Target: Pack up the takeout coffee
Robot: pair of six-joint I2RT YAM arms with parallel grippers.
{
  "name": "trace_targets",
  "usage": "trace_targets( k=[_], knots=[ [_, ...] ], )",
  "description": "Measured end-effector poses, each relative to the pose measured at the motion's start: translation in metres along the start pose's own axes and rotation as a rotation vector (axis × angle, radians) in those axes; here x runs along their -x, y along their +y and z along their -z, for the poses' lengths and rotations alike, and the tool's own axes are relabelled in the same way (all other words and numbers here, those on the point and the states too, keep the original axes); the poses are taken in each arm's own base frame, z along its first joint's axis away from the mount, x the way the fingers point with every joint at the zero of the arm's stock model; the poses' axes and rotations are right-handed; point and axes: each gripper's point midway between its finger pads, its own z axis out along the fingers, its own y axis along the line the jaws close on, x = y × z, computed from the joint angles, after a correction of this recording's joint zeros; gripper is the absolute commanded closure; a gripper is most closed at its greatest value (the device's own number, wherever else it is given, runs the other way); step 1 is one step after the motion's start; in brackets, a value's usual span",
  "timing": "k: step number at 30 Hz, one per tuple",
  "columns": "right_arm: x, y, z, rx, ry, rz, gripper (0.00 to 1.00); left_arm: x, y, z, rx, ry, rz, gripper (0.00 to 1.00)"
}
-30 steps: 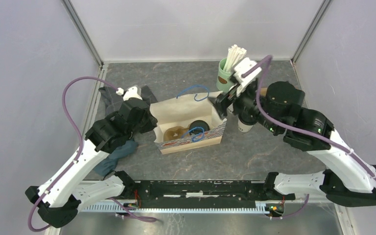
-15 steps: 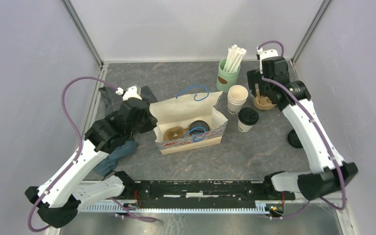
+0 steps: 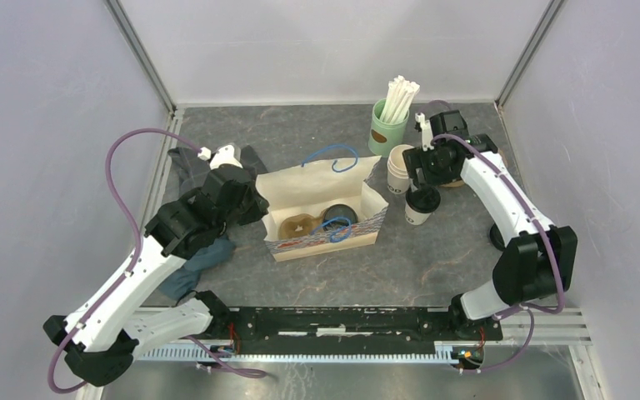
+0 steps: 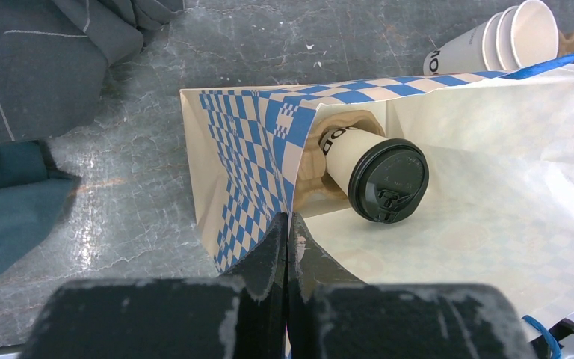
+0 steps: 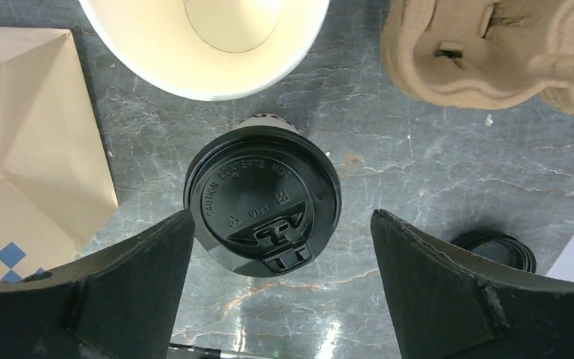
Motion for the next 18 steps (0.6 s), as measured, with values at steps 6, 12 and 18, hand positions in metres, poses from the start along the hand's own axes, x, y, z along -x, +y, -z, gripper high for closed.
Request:
trace_targets(
  k=[6,12,18],
  knots=[
    [-0.014,0.009,-0.009,0.030,0.036,0.024,0.05,0.000,0.000,0.000,0.000,0.000,0.000,0.98],
    [-0.018,0.017,-0.011,0.041,0.044,0.065,0.04,0.000,0.000,0.000,0.000,0.000,-0.001,0.98],
    [-0.018,0.018,-0.011,0.032,0.044,0.092,0.05,0.000,0.000,0.000,0.000,0.001,-0.001,0.98]
  ],
)
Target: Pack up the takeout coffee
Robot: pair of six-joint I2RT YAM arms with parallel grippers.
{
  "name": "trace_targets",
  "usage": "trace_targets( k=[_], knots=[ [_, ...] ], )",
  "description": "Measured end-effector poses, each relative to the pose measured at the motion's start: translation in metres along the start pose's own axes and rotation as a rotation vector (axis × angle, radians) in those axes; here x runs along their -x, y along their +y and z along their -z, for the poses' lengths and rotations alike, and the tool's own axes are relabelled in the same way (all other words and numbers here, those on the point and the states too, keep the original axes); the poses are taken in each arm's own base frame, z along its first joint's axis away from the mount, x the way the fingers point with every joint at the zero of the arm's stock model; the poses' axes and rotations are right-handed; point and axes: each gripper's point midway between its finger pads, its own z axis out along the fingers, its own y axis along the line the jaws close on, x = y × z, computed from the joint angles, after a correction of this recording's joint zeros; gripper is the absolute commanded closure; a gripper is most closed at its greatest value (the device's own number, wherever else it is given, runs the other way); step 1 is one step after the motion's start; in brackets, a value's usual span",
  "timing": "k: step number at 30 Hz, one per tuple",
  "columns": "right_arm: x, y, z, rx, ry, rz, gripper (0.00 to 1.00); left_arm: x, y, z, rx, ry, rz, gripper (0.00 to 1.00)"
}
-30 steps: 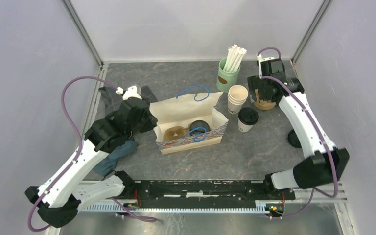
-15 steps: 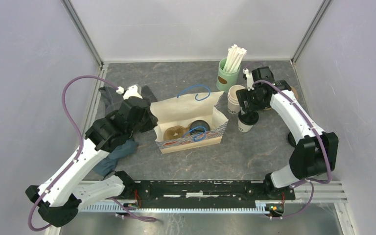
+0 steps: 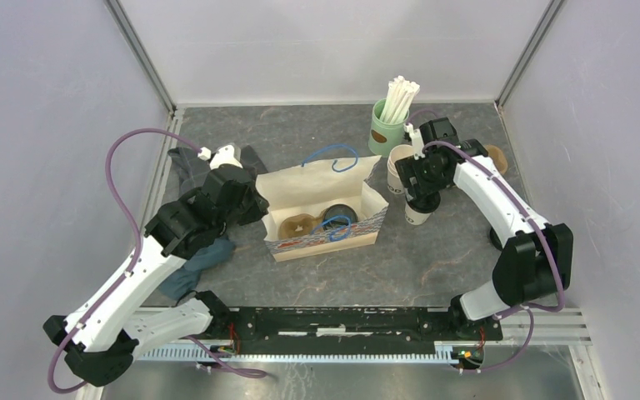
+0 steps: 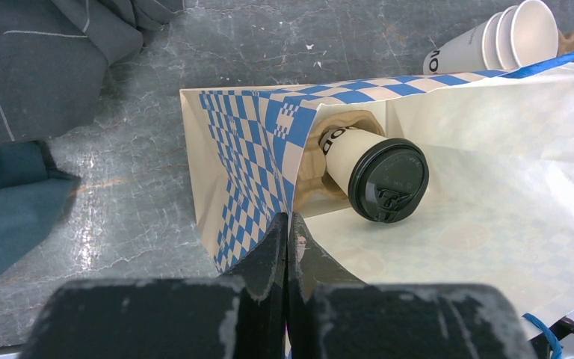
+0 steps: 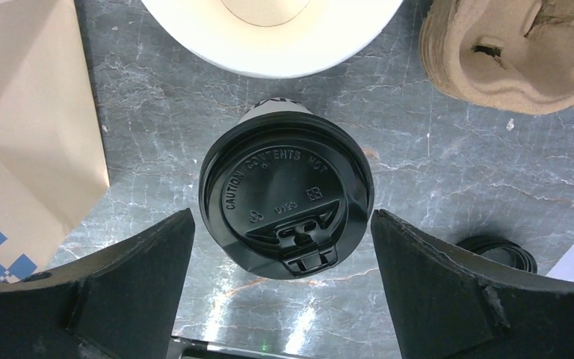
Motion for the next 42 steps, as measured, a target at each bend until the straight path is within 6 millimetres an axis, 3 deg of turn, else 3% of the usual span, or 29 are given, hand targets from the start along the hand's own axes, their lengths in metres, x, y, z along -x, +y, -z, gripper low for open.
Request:
trace_targets(
  k=[25,33,42],
  knots=[
    [-0.0085,-0.0020,-0.0063,-0.013,0.021,0.011,0.08,-0.0019,-0.0019,0.0006,-0.011,0.011,0.000,0.98],
    [-0.0077,-0.0022,-0.0064,-0.014,0.017,0.013,0.19,-0.0020,-0.0020,0.0006,-0.011,0.011,0.000,0.98],
    [-0.0076,-0.0022,-0.0062,-0.014,0.017,0.013,0.22,-0.0011,-0.0034,0.0002,-0.016,0.008,0.002,0.98]
  ],
)
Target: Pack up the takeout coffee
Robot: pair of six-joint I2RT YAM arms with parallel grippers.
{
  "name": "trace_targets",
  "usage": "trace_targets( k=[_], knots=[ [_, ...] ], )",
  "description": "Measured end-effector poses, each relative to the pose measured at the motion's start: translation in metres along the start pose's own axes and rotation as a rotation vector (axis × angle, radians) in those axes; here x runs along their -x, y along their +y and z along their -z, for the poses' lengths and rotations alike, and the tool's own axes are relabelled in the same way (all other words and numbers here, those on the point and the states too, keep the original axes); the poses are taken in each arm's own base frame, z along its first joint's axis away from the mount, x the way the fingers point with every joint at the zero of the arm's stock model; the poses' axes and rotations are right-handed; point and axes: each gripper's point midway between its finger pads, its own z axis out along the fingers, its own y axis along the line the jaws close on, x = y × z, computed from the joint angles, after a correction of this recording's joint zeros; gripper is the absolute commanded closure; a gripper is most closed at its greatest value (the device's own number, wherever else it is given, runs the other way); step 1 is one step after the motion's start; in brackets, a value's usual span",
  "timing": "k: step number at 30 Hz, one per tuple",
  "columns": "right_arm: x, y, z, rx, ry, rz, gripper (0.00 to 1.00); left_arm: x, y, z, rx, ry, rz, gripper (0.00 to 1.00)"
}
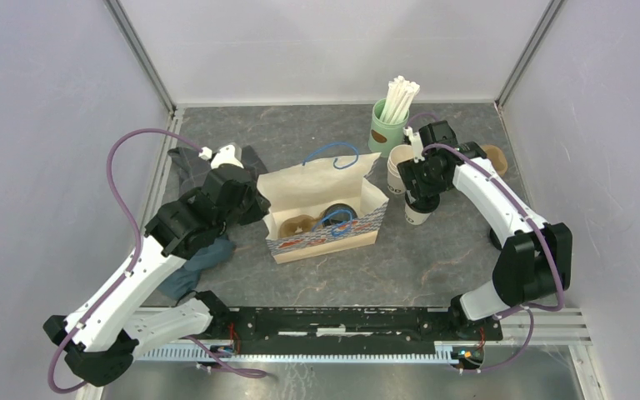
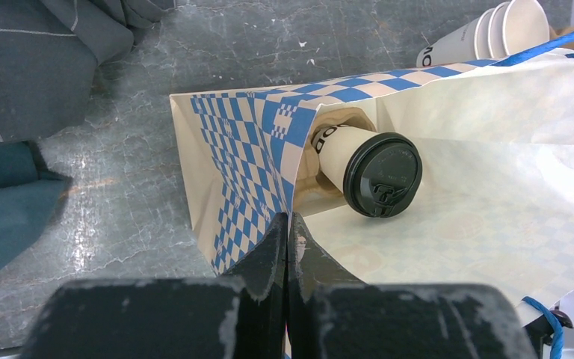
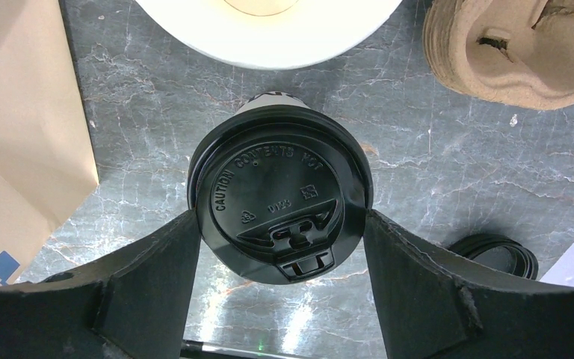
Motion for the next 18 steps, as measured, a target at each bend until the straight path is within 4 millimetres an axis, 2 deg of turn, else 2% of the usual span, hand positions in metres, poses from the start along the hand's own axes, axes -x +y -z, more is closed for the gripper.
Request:
trace_targets(
  k=[5,9,12,18],
  knots=[
    [0.001,0.000,0.003,0.000,-0.008,-0.001,0.24,0.002,-0.003,0.000,-0.014,-0.006,-0.003,0.98],
    [0.006,-0.001,0.016,-0.002,-0.058,-0.004,0.26,0.005,-0.007,-0.002,-0.055,-0.042,-0.026,0.98],
    [0.012,-0.002,0.036,-0.005,-0.128,-0.008,0.27,0.008,-0.007,-0.001,-0.099,-0.088,-0.052,0.98],
    [0.020,-0.005,0.092,-0.013,-0.318,-0.017,0.31,0.019,-0.013,0.007,-0.232,-0.233,-0.120,0.98]
  ],
)
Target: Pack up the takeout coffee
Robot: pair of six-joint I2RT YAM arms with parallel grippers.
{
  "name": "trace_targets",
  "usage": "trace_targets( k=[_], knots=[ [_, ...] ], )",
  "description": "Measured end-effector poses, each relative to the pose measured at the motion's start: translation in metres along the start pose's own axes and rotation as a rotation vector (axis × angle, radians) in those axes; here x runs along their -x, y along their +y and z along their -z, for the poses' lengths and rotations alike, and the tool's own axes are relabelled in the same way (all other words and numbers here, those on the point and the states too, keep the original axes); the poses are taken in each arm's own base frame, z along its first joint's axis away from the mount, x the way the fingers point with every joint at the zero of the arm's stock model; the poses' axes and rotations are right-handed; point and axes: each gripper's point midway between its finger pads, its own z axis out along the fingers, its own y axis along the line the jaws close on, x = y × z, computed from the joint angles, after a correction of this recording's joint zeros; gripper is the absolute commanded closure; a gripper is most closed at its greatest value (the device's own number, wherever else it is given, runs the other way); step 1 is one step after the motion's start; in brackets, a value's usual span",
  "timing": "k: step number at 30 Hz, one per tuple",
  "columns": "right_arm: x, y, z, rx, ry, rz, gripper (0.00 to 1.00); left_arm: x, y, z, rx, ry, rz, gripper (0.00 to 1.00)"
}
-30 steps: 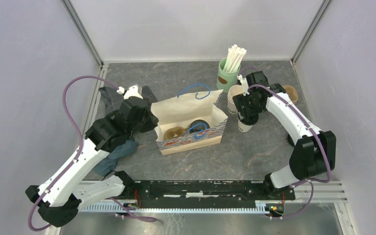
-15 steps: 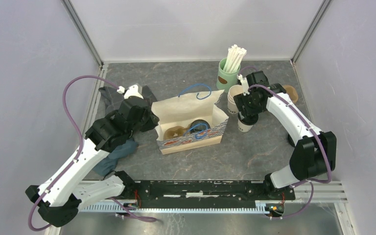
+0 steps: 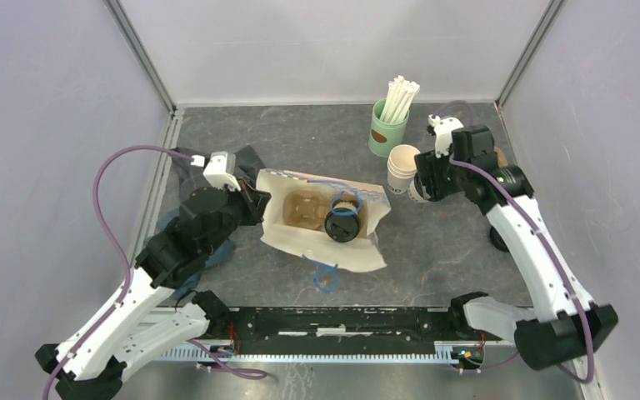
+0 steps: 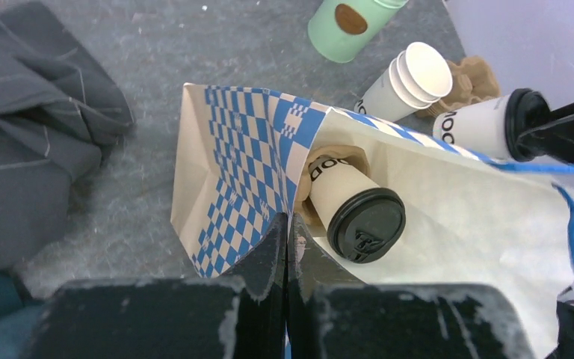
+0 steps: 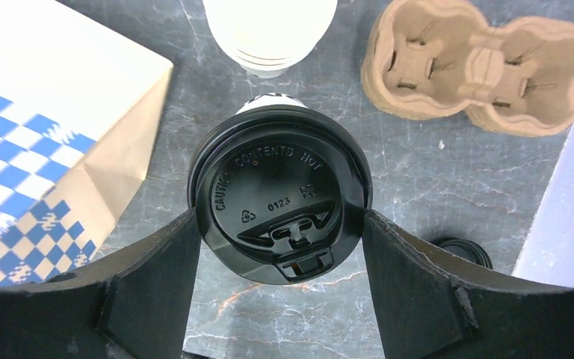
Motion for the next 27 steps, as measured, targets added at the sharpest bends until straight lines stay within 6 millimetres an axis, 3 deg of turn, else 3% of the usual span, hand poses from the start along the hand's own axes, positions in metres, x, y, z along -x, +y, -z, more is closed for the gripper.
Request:
trace_targets(
  k=[9,15,22,27],
  knots=[
    [0.026,0.014,0.071,0.087,-0.254,0.002,0.31,-0.004,0.001,0.002,-0.097,-0.087,-0.108,0.98],
    [0.071,0.031,0.119,0.204,-0.411,-0.001,0.32,-0.009,0.001,-0.002,-0.099,-0.067,-0.130,0.98],
    [0.137,0.063,0.198,0.429,-0.673,-0.027,0.34,-0.019,0.006,-0.005,-0.073,-0.024,-0.147,0.98],
    [0.157,0.089,0.229,0.613,-0.768,-0.041,0.34,-0.023,0.010,-0.004,-0.055,0.002,-0.150,0.98]
  ],
)
